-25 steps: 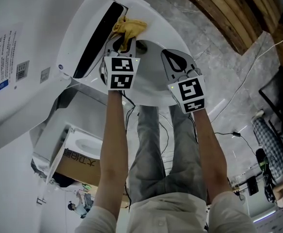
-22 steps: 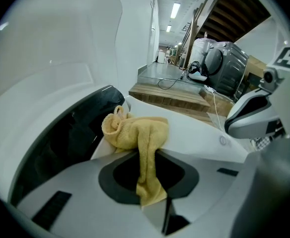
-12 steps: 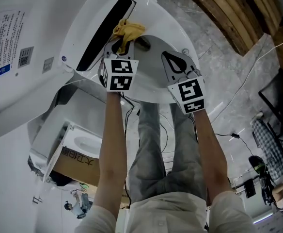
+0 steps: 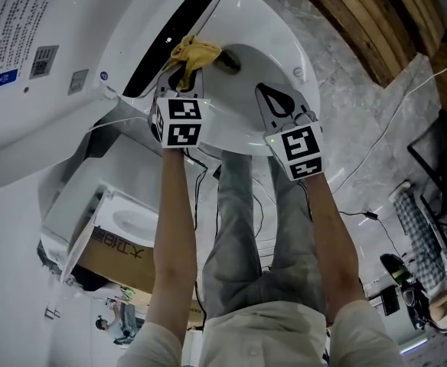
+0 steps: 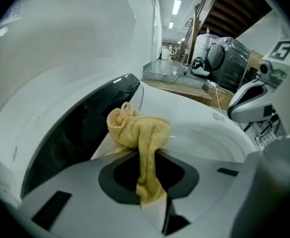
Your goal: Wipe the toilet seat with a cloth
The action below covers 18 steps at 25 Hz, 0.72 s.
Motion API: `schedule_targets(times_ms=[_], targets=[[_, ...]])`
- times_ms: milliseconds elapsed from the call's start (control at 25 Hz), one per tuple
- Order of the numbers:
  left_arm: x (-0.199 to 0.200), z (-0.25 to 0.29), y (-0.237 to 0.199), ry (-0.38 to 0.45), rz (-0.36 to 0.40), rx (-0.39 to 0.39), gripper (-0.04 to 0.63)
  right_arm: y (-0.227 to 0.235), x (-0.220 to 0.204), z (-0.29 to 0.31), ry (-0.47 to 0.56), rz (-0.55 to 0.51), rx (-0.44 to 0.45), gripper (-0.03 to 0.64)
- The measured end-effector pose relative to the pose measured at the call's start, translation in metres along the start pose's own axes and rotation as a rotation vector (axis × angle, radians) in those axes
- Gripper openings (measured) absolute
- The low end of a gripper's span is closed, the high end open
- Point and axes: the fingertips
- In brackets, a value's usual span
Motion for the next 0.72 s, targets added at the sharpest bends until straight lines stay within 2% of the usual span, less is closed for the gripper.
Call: schedule_targets(times_ms=[720], targets=[[-0.068,-0.044,-0.011,-0.015,-0.055,0.074,0.081,-0.049,-0.019,-0.018,-0.008,-0.043,0.052,0.008]])
Point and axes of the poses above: the fingertips, and each gripper's own axes: z forward along the fingers, y to its right, x out of its top, and after that the axes turned 10 degrees about -z, right-handed
